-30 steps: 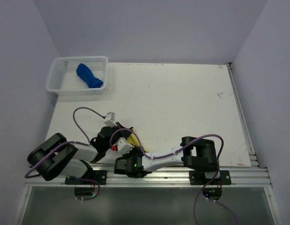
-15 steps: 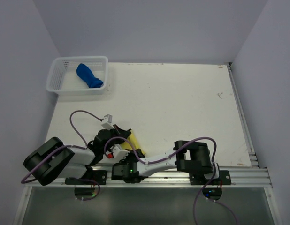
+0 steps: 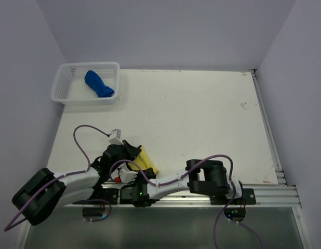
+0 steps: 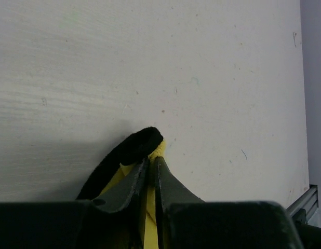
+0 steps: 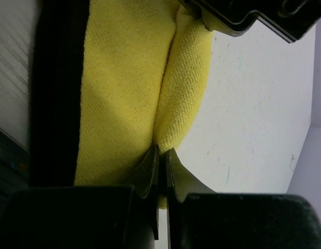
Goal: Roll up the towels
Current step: Roll the towel
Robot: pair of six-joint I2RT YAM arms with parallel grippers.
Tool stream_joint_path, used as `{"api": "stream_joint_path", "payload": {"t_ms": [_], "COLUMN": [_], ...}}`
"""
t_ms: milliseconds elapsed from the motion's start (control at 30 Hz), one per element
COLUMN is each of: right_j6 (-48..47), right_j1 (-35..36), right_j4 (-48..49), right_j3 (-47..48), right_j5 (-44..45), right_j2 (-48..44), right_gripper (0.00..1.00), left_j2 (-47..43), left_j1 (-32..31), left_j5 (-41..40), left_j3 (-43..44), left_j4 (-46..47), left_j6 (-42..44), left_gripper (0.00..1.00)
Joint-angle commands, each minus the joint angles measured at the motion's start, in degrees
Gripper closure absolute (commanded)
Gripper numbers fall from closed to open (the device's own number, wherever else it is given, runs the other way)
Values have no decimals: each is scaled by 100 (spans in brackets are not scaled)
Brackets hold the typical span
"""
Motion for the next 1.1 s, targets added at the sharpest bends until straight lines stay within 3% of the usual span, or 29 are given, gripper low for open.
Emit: {"api": "stream_joint_path", "payload": {"t_ms": [0, 233, 467, 533, 567, 767, 1067], "right_j6": [-27, -10, 113, 122, 122, 149, 201], "right_j1": [171, 171, 171, 180, 180, 180, 180], "right_j4": [-334, -563, -677, -712, -712, -774, -861], "right_j3": [236, 430, 491, 509, 526, 596, 667], "right_j5": [-406, -432, -353, -335, -335, -327, -300], "right_j2": [264, 458, 519, 546, 563, 642, 756], "right_gripper": [100, 100, 100, 100, 100, 100, 100], "left_j2": [-363, -1145, -1751, -1840, -1849, -1182, -217], "left_j1": [111, 111, 111, 111, 111, 111, 85], "left_j5": [-565, -706, -539, -382, -241, 1183, 2124], "left_j3": [-92, 294, 567, 637, 638, 708, 374], "left_j4": [-609, -1610, -2059, -1982, -1876, -637, 1138], "left_j6": [8, 158, 202, 272, 290, 659, 606], "left_gripper": [87, 69, 67, 69, 77, 93, 100]}}
